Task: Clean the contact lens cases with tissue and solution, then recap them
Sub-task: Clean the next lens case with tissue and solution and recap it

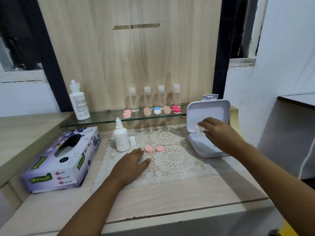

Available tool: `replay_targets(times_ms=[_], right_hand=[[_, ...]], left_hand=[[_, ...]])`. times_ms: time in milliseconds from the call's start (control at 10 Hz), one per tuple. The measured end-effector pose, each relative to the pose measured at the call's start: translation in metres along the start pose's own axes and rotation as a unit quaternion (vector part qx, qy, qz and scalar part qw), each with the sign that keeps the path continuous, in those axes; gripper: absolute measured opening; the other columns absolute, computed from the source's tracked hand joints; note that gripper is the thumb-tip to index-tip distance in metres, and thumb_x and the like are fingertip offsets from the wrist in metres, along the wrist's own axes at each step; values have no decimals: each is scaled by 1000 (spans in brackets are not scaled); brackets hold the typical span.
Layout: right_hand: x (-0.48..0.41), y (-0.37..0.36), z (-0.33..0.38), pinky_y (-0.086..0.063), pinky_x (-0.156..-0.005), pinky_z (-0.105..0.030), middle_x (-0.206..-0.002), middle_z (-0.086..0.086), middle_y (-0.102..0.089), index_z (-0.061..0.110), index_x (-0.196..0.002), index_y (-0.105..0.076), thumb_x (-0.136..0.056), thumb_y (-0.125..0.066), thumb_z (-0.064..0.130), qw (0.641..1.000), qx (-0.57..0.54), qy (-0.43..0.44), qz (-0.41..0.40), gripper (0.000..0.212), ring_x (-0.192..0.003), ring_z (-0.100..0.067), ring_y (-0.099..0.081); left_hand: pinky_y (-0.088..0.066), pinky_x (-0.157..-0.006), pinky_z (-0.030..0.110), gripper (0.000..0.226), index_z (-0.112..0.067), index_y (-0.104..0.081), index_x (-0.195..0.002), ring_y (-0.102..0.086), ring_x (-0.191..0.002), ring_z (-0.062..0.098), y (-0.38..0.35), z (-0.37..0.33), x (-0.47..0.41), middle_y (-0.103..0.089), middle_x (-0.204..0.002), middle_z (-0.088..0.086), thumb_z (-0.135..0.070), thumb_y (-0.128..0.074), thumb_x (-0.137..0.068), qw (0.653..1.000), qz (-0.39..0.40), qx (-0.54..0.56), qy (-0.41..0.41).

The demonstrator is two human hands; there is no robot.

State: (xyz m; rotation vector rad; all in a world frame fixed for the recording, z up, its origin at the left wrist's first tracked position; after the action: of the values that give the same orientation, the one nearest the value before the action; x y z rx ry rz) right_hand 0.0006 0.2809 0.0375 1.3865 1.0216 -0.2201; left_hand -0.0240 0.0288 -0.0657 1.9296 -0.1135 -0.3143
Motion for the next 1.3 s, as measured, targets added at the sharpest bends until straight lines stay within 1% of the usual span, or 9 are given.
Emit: replay_targets(times_ms=[200, 300, 400, 500, 600, 800, 900, 1100, 1300], right_hand=[[-15, 9, 25, -55, -63, -32, -87, -13, -67, 1, -102, -67, -76, -72, 4, 975, -178, -93, -95, 26, -68, -21, -62], [-17, -13, 42, -47, -69, -8, -88, -7, -67, 5, -106, -67, -81, -71, 15, 952, -261, -157, -32, 27, -71, -10, -58], [-13, -44, 64, -47, -72, -11, -93, -4, -69, 10, -108, -68, -83, -68, 23, 938, -292, -175, 62, 28, -77, -10, -61], [-6, -68, 77, -49, -81, -30, -97, -4, -70, 13, -108, -68, -85, -64, 27, 938, -273, -177, 118, 27, -86, -15, -62], [2, -79, 79, -46, -85, -32, -102, -2, -68, 16, -109, -67, -87, -61, 30, 934, -266, -193, 138, 26, -95, -17, -60], [4, -81, 89, -42, -85, -24, -108, -1, -64, 17, -109, -66, -85, -62, 32, 943, -252, -157, 149, 28, -101, -15, -55], [4, -78, 93, -40, -82, -21, -107, -2, -64, 15, -110, -65, -87, -60, 31, 951, -242, -135, 140, 29, -100, -15, -56], [6, -75, 96, -44, -83, -27, -104, -1, -64, 15, -105, -66, -87, -59, 30, 954, -240, -126, 132, 25, -96, -16, -56], [6, -77, 94, -40, -81, -19, -110, 1, -64, 15, -112, -65, -86, -63, 30, 954, -240, -127, 126, 30, -99, -14, -57]], left_hand=[[-19, -113, 27, 61, -19, -34, -144, -21, -141, 12, 1, -1, 2, -24, -154, -4, -52, -39, -94, 1000, 0, 0, 0], [-19, -113, 26, 61, -19, -33, -145, -21, -142, 11, 2, -1, 2, -24, -154, -5, -52, -38, -94, 1000, 3, 1, 2], [-20, -112, 26, 61, -19, -34, -145, -21, -141, 11, 3, -2, 3, -24, -154, -4, -52, -39, -94, 1000, 2, 4, 2], [-20, -113, 26, 61, -19, -33, -145, -21, -141, 12, 3, -2, 2, -24, -154, -5, -52, -39, -94, 1000, 1, 1, 2], [-19, -113, 27, 58, -21, -33, -145, -20, -142, 12, 1, 0, 2, -23, -155, -6, -49, -40, -95, 1000, 5, -1, 4], [-23, -111, 24, 47, -19, -40, -141, -29, -138, 12, 12, -3, 2, -34, -150, -3, -31, -42, -96, 998, -25, 57, 2], [-32, -96, 17, 38, -16, -52, -133, -46, -125, 13, 26, -10, 6, -51, -138, -1, -24, -45, -95, 994, -78, 77, -22], [-40, -88, 5, 27, -20, -66, -114, -56, -102, -5, 53, -17, 15, -66, -113, -8, -13, -51, -93, 968, -123, 211, -62], [-43, -72, 4, 23, -19, -67, -107, -61, -83, -8, 126, -3, 24, -67, -90, -10, -10, -52, -93, 932, -259, 248, -53]])
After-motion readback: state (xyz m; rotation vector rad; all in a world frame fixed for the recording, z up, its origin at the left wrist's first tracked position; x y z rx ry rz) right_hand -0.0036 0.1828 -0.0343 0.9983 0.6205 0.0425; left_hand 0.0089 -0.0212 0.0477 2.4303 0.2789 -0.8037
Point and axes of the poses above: each hand's wrist, its own x-axis away from the middle knuckle, its own y-axis out of the back of the hand, z = x × y, the point moved 9 cm from there along -x, towards the middle knuckle
